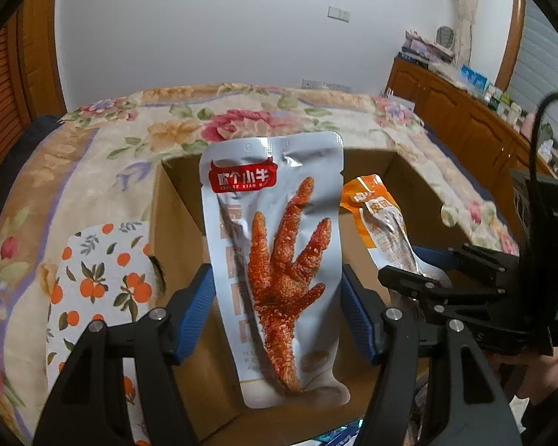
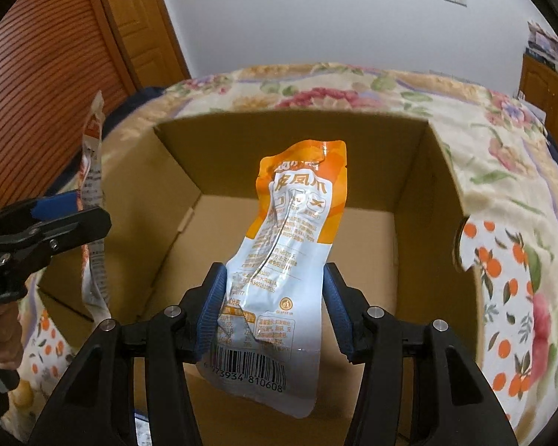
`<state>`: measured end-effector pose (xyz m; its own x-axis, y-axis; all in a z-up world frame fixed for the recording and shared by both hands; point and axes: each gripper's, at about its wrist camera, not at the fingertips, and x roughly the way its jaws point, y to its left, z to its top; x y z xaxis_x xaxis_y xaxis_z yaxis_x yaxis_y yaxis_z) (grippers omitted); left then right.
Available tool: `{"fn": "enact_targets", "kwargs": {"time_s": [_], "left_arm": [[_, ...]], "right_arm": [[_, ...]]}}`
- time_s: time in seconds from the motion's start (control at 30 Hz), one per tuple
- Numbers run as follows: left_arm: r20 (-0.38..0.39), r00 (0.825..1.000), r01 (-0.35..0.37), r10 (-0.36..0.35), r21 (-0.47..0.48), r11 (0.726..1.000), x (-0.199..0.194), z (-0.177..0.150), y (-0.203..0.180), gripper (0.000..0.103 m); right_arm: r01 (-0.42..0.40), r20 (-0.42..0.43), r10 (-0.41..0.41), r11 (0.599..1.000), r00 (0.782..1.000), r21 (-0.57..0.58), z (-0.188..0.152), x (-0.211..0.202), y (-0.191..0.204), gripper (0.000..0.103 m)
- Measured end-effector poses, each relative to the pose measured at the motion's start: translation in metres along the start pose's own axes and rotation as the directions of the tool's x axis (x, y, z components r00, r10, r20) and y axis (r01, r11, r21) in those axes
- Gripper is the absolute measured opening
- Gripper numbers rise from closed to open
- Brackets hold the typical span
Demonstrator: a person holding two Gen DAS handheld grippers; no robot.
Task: Organize snacks
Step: 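Lift both packets and carry them over the open cardboard box, then open both tools to drop the packets into the box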
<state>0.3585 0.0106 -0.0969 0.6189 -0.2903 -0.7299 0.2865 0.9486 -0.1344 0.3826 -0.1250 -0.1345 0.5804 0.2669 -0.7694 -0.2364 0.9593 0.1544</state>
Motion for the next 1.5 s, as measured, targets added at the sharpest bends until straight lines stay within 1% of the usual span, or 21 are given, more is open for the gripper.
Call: {"fn": "enact_targets", "kwargs": {"time_s": [0.23,0.37,0.47,0.67,0.8,0.87,1.0,1.07,1.17,1.27,1.33,1.37,1.4,1.43,1.5], "left_arm": [[-0.032,0.999,-0.021,0.021,0.007,1.0,0.013,-0.011,-0.006,0.066],[-0.011,1.0,-0.026,0.026,0.016,1.0,0.007,-0.013,-0.008,0.066],[0.007,0.999,-0.036,0.036,0.021,0.999,-0.003,-0.014,-0.011,0.066],[0.054,0.997,-0.05,0.048,0.039,0.998,-0.04,-0.021,-0.021,0.067],[0.098,0.993,-0.07,0.064,0.062,0.996,-0.072,-0.028,-0.033,0.075],[0.115,0.991,-0.073,0.064,0.071,0.995,-0.09,-0.033,-0.039,0.075],[0.124,0.991,-0.067,0.057,0.08,0.995,-0.116,-0.043,-0.049,0.076],[0.131,0.989,-0.076,0.064,0.087,0.993,-0.13,-0.05,-0.054,0.076],[0.129,0.99,-0.076,0.065,0.087,0.993,-0.146,-0.061,-0.06,0.08],[0.127,0.99,-0.075,0.064,0.088,0.993,-0.157,-0.074,-0.066,0.088],[0.12,0.991,-0.072,0.061,0.087,0.994,-0.162,-0.083,-0.069,0.093],[0.11,0.992,-0.066,0.057,0.085,0.994,-0.164,-0.089,-0.07,0.094],[0.1,0.994,-0.061,0.053,0.083,0.995,-0.164,-0.094,-0.072,0.095],[0.085,0.995,-0.055,0.048,0.079,0.995,-0.165,-0.099,-0.073,0.095],[0.07,0.997,-0.046,0.041,0.07,0.996,-0.165,-0.108,-0.075,0.095]], "right_arm": [[0.029,-0.026,-0.029,0.999,0.999,-0.021,-0.011,0.01,0.001,0.056],[0.054,-0.021,-0.055,0.998,0.998,-0.032,-0.012,0.006,0.004,0.057],[0.046,-0.009,-0.046,0.999,0.999,-0.026,-0.013,-0.003,0.005,0.058],[0.039,0.041,-0.038,0.999,0.998,-0.025,-0.015,-0.044,0.013,0.058],[0.039,0.07,-0.037,0.999,0.997,-0.021,-0.021,-0.078,0.021,0.059],[0.04,0.082,-0.038,0.999,0.996,-0.021,-0.027,-0.096,0.026,0.059],[0.036,0.104,-0.035,0.999,0.994,-0.014,-0.042,-0.13,0.033,0.061],[0.035,0.113,-0.033,0.999,0.993,-0.01,-0.049,-0.143,0.037,0.061],[0.036,0.122,-0.035,0.999,0.992,-0.007,-0.061,-0.162,0.042,0.063],[0.029,0.127,-0.029,1.0,0.992,0.0,-0.075,-0.177,0.044,0.067],[0.029,0.127,-0.029,1.0,0.992,0.004,-0.087,-0.187,0.046,0.074],[0.026,0.126,-0.026,1.0,0.992,0.003,-0.091,-0.19,0.046,0.078],[0.025,0.124,-0.025,1.0,0.992,0.002,-0.098,-0.193,0.048,0.084],[0.025,0.123,-0.025,1.0,0.992,0.002,-0.103,-0.195,0.048,0.089],[0.022,0.119,-0.023,1.0,0.993,0.005,-0.117,-0.2,0.05,0.09]]}}
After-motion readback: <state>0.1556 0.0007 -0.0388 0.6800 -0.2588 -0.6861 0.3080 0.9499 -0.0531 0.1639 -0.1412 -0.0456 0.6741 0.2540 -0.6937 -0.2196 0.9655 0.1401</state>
